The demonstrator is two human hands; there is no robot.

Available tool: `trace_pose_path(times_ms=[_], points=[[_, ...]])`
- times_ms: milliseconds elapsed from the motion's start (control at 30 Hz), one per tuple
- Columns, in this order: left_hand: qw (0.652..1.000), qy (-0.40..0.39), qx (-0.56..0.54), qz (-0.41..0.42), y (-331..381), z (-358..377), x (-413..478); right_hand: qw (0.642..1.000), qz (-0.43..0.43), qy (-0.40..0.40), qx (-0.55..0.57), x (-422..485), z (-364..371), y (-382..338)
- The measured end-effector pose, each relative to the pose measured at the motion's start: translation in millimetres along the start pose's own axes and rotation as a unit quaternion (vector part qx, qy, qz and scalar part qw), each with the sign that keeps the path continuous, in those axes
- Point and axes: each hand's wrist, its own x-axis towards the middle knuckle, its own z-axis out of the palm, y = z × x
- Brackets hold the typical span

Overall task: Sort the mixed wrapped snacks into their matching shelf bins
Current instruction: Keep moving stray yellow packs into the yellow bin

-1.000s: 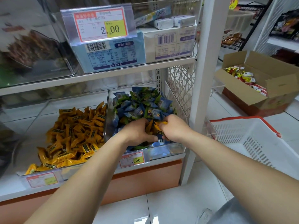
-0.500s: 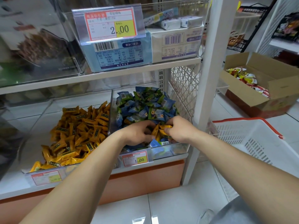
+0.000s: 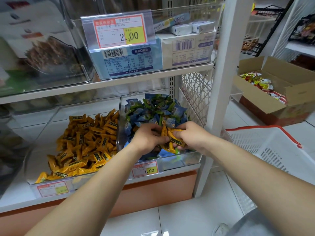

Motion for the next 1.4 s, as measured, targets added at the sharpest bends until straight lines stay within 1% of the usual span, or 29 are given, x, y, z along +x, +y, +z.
trace_pose_path(times_ms=[133, 200, 400, 467, 533, 633, 700, 733, 800, 867, 933, 1000, 1067, 1167, 1200, 1267, 1333, 1400], points=[[0.99, 0.058, -0.132, -0.004, 11.6, -6.8, -5.8, 0.992, -0.035, 0.035, 0.118, 1.9, 3.2, -7.5], [0.98, 0.075, -0.184, -0.008, 16.0, -11.9, -9.3, 0.986, -0.063, 0.048, 0.148, 1.5, 4.4, -12.9], [0.962, 0.088, -0.26, 0.001, 23.4, -30.1, -22.5, 0.986, -0.109, 0.053, 0.118, -3.6, 18.1, -27.0], [0.955, 0.099, -0.278, 0.016, 24.1, -38.2, -29.4, 0.981, -0.133, 0.035, 0.137, -5.6, 27.7, -35.9], [0.947, 0.121, -0.295, 0.031, 24.3, -46.5, -37.4, 0.972, -0.17, 0.015, 0.163, -7.2, 42.9, -47.1], [0.933, 0.183, -0.307, 0.051, 22.1, -65.3, -49.2, 0.964, -0.222, 0.024, 0.143, -3.5, 74.3, -65.3], [0.93, 0.242, -0.268, 0.062, 16.5, -84.3, -56.5, 0.963, -0.24, 0.032, 0.118, 0.5, 97.8, -77.1], [0.934, 0.274, -0.221, 0.066, 11.4, -94.8, -59.4, 0.962, -0.253, 0.035, 0.099, 2.9, 108.9, -81.9], [0.936, 0.339, -0.07, 0.063, -2.2, -116.8, -64.9, 0.958, -0.281, 0.038, 0.03, 9.1, 129.4, -89.9], [0.926, 0.368, 0.062, 0.055, -16.5, -136.8, -70.9, 0.947, -0.308, 0.021, -0.084, 14.2, 147.9, -94.2], [0.932, 0.336, 0.127, 0.041, -30.4, -151.7, -74.4, 0.919, -0.332, -0.019, -0.213, 19.8, 163.5, -94.1], [0.947, 0.265, 0.179, 0.008, -41.7, -161.1, -75.0, 0.886, -0.339, -0.043, -0.312, 22.3, 170.9, -92.3], [0.944, 0.227, 0.238, -0.022, -47.9, -166.4, -76.2, 0.871, -0.354, -0.035, -0.34, 22.4, 167.6, -91.2], [0.923, 0.24, 0.299, -0.032, -40.5, -168.1, -77.5, 0.863, -0.374, -0.019, -0.339, 20.8, 145.5, -90.6], [0.917, 0.25, 0.311, -0.015, -34.9, -165.0, -77.4, 0.867, -0.368, -0.013, -0.334, 20.4, 133.7, -89.1], [0.916, 0.261, 0.301, 0.055, -22.6, -152.3, -77.7, 0.883, -0.339, 0.003, -0.324, 18.8, 105.2, -83.1], [0.928, 0.232, 0.259, 0.132, -8.5, -133.0, -80.5, 0.899, -0.309, 0.024, -0.31, 17.3, 72.9, -73.2], [0.942, 0.18, 0.218, 0.182, 1.6, -111.5, -83.4, 0.909, -0.286, 0.056, -0.297, 14.7, 43.1, -62.5]])
